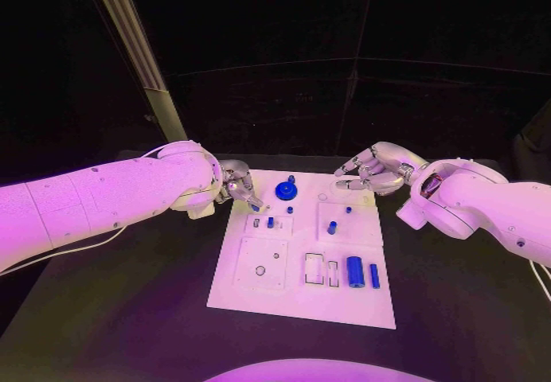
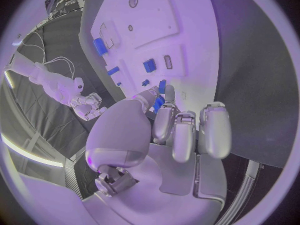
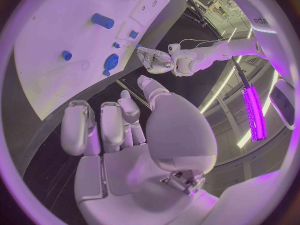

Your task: Assemble the parts on the task board

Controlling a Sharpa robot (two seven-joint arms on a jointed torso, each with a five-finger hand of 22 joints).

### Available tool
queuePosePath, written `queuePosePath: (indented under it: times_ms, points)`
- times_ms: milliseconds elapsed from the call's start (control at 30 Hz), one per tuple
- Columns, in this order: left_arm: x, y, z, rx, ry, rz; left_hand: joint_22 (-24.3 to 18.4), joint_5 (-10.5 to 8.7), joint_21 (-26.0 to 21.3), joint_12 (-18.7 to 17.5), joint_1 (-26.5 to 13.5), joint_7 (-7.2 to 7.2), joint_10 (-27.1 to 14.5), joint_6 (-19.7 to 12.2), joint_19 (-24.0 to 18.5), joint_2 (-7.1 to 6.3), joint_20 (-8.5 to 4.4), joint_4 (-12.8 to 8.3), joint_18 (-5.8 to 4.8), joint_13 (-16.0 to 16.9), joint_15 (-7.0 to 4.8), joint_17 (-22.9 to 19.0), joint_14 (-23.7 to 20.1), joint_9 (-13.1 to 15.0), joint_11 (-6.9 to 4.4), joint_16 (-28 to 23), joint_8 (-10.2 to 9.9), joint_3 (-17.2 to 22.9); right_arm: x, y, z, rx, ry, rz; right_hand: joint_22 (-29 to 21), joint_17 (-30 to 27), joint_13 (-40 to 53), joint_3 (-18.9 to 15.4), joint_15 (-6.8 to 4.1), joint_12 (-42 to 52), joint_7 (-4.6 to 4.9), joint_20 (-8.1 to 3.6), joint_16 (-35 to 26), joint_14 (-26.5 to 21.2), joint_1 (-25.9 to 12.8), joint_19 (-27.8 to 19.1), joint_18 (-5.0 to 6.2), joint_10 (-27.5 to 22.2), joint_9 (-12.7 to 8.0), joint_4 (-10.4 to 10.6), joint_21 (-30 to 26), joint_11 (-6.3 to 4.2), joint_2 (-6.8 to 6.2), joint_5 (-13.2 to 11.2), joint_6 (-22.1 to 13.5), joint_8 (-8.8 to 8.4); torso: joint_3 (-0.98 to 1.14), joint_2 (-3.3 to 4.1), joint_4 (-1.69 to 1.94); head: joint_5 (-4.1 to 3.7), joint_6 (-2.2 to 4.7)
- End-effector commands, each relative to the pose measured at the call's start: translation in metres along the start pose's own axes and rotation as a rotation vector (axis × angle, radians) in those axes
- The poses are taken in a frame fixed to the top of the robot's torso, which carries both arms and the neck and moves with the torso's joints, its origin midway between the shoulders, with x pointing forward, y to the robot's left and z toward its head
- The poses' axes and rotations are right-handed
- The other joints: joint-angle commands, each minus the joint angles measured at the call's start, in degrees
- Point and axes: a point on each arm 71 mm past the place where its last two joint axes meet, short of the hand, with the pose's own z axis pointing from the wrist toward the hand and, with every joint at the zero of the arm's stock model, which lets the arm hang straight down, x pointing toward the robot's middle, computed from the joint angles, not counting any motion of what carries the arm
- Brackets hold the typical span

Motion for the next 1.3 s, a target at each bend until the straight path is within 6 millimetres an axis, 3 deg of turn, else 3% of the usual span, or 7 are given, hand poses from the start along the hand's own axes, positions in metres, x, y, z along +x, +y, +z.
queuePosePath:
  times_ms: [33, 133, 467, 800, 1300]
  points:
    - [0.002, -0.001, -0.004, 0.015, -0.061, 0.007, 4.04, 0.28, 0.3, 0.33, 0.44, -0.4, 3.04, 0.74, 0.54, 1.21, -0.02, -7.98, -0.5, 10.94, -0.15, 12.55, 5.43, 2.87, -0.16, 0.19, 0.23, 7.59, 0.0, 0.001, 0.0, -0.011, 0.005, 0.001, -0.05, 0.09, -0.04, 0.3, -0.04, -0.28, 0.04, 0.12, -0.2, 0.79, -0.52, -0.4, 0.89, -0.36, 0.03, 0.08, -0.2, -0.16, 0.1, 0.22, -0.04, 0.1, -0.04, 0.03, 0.17, 0.1, -0.05]
    - [0.007, 0.002, -0.005, 0.011, -0.063, 0.009, 4.04, 0.28, 0.3, 0.33, 0.44, -0.4, 3.04, 0.74, 0.54, 1.21, -0.02, -7.98, -0.5, 10.94, -0.15, 12.55, 5.43, 2.87, -0.16, 0.19, 0.23, 7.59, -0.001, 0.001, 0.0, -0.011, 0.005, 0.001, -0.05, 0.09, -0.04, 0.3, -0.04, -0.28, 0.04, 0.12, -0.2, 0.79, -0.52, -0.4, 0.89, -0.36, 0.03, 0.08, -0.2, -0.16, 0.1, 0.22, -0.04, 0.1, -0.07, 0.03, 0.29, 0.06, -0.1]
    - [0.018, 0.005, -0.006, 0.009, -0.088, 0.062, 4.21, 0.25, 0.42, 0.21, 0.23, -0.43, 3.08, 0.9, 0.66, 1.15, -0.08, -8.19, -0.54, 10.91, -0.25, 12.6, 5.45, 3.04, -0.17, 0.23, 0.31, 7.71, -0.001, 0.001, 0.0, -0.011, 0.005, 0.001, -0.05, 0.09, -0.04, 0.3, -0.04, -0.28, 0.04, 0.12, -0.2, 0.79, -0.52, -0.4, 0.89, -0.36, 0.03, 0.08, -0.2, -0.16, 0.1, 0.22, -0.04, 0.1, -0.02, 0.05, -0.01, 0.42, -0.38]
    - [0.025, 0.003, -0.004, 0.01, -0.065, 0.077, 4.21, 0.25, 0.42, 0.21, 0.23, -0.43, 3.08, 0.9, 0.66, 1.15, -0.08, -8.19, -0.54, 10.91, -0.25, 12.6, 5.45, 3.04, -0.17, 0.23, 0.31, 7.71, -0.001, 0.001, 0.0, -0.011, 0.005, 0.001, -0.05, 0.09, -0.04, 0.3, -0.04, -0.28, 0.04, 0.12, -0.2, 0.79, -0.52, -0.4, 0.89, -0.36, 0.03, 0.08, -0.2, -0.16, 0.1, 0.22, -0.04, 0.1, -0.04, 0.08, 0.16, 0.27, -0.62]
    - [0.032, 0.005, -0.003, -0.009, -0.01, 0.101, 4.05, 0.21, 0.31, -0.05, 0.08, -0.45, 3.08, 0.98, 0.55, 1.1, -0.13, -8.33, -0.49, 10.85, -0.3, 12.52, 5.43, 3.15, -0.17, 0.17, 0.35, 7.79, -0.001, 0.0, 0.0, -0.011, 0.006, 0.001, -0.09, 0.05, -0.07, 0.38, -0.03, -0.29, 0.05, 0.12, -0.29, 0.78, -0.66, -0.41, 0.89, -0.37, 0.03, 0.12, -0.25, -0.15, 0.14, 0.26, -0.03, 0.12, -0.04, 0.07, 0.11, 0.24, -0.76]
